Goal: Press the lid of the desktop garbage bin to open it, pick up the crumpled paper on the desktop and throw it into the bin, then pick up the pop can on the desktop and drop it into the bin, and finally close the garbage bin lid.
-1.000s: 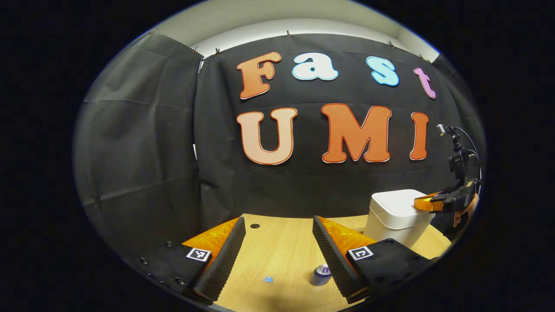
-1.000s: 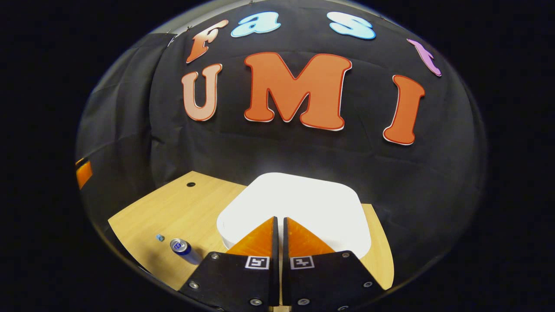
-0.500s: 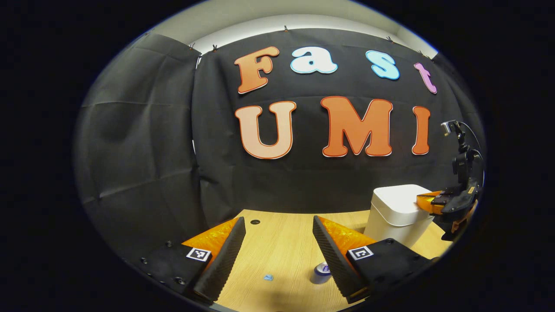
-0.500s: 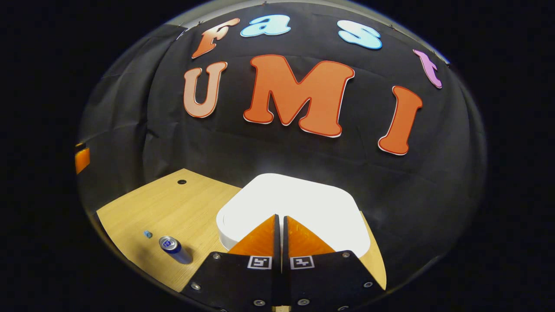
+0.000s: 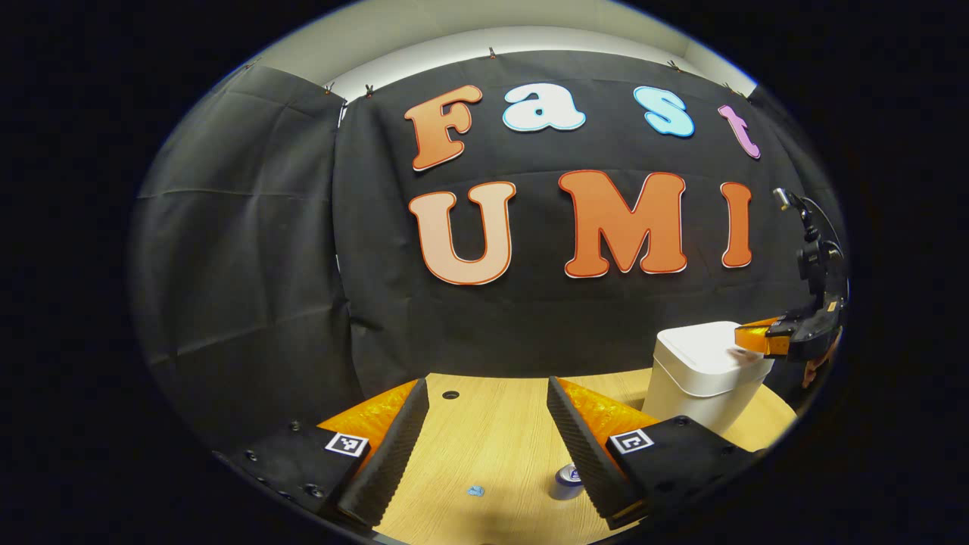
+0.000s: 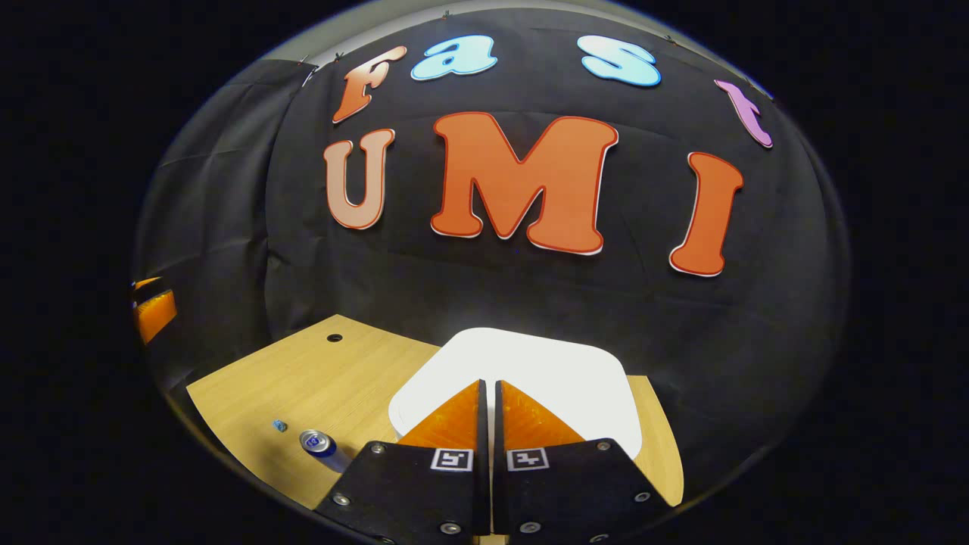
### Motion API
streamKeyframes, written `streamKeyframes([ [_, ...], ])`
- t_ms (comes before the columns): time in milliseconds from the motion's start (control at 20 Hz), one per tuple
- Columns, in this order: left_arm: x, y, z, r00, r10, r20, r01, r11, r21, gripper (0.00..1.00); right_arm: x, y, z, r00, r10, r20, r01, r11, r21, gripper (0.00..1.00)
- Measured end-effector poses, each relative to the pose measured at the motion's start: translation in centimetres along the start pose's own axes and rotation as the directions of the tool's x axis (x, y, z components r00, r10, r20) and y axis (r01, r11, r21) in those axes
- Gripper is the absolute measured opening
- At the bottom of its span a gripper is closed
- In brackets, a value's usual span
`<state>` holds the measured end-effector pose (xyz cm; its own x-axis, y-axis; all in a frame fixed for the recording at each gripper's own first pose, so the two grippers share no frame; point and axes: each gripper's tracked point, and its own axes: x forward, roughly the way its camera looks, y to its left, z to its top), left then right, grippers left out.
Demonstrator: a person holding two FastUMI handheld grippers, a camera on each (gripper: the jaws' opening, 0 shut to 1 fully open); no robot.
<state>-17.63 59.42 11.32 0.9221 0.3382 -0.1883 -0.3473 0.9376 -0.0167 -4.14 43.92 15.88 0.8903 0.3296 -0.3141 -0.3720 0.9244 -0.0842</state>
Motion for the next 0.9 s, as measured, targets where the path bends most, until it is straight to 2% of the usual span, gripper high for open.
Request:
streamKeyframes([
  [400,0.7,0.3,-0.5,1.0,0.012,-0.011,-0.012,1.0,-0.01,1.0,0.3,0.1,-3.2,0.992,0.023,-0.127,-0.016,0.999,0.051,0.02],
  [600,0.9,0.2,-1.0,1.0,0.013,-0.025,-0.013,1.0,-0.004,1.0,0.5,-1.2,-2.8,0.993,-0.02,-0.114,0.027,0.998,0.062,0.02],
  [900,1.3,-0.7,-1.9,0.999,0.001,-0.052,0.0,1.0,0.003,1.0,0.2,-1.4,-3.9,0.988,-0.011,-0.152,0.031,0.991,0.127,0.03],
])
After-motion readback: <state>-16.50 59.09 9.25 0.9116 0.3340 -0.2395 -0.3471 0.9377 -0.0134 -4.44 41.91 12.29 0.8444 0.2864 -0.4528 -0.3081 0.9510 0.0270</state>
